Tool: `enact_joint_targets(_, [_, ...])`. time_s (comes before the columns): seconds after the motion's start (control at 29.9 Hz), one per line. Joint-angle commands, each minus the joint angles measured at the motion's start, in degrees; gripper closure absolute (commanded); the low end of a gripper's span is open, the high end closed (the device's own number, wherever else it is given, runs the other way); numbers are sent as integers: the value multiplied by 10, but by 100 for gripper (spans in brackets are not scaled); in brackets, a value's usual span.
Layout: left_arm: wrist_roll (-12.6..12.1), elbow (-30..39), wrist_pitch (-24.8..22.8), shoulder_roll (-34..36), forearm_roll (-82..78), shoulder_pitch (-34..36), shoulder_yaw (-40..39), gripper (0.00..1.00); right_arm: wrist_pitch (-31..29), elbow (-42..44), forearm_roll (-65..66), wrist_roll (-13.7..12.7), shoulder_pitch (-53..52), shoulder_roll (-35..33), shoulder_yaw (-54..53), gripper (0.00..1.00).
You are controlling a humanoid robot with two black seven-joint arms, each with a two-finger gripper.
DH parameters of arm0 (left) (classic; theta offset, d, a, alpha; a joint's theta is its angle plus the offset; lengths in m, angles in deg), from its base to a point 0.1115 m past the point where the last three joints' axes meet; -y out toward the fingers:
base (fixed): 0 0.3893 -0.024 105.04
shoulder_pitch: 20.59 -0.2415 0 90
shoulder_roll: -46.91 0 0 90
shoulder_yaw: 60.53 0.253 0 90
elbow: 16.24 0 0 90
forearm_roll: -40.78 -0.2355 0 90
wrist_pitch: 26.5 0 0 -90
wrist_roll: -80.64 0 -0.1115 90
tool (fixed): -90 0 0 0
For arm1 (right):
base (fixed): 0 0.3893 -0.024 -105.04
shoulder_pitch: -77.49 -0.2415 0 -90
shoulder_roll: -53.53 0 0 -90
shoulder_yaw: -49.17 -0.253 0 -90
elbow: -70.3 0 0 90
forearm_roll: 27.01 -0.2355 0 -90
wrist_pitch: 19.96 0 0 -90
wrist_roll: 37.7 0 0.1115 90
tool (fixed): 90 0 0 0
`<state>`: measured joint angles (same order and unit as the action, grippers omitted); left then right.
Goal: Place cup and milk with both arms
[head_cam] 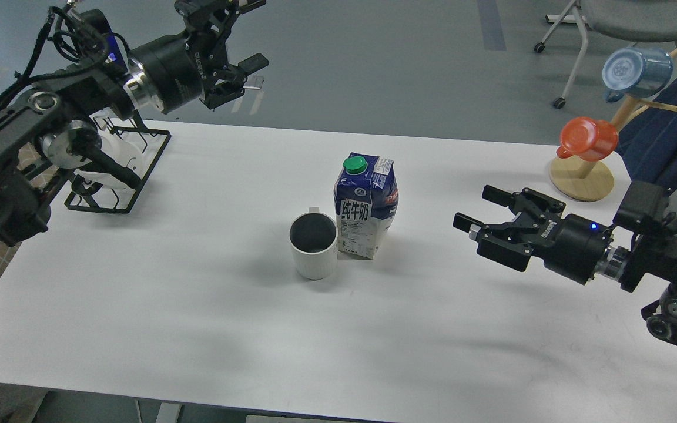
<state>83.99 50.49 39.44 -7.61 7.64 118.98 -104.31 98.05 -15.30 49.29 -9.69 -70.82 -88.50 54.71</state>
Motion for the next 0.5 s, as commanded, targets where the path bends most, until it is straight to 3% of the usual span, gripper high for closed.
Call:
enact_joint_targets(0.0, [3,0,3,-1,0,-1,-1,2,0,-13,-73,0,-19,-25,-58,4])
enact_joint_targets(0.07, [4,0,3,-1,3,0,-2,2,-26,-7,-112,0,-20,-29,-124,4])
enact_joint_targets(0.13, [5,-3,6,1,7,0,-10,2,-165,7,-175,0,-27,-37,-214,4])
enact_joint_targets(0.23, [9,-9,8,0,7,0,-37,2,-274,50,-220,0,-41,-32,-300,2])
enact_joint_targets(0.33, [8,-17,8,0,6,2,-54,2,-330,141,-277,0,-46,23,-375,1])
enact_joint_targets(0.47, [13,-63,8,-22,8,9,-66,2,-392,264,-313,0,-94,94,-387,0])
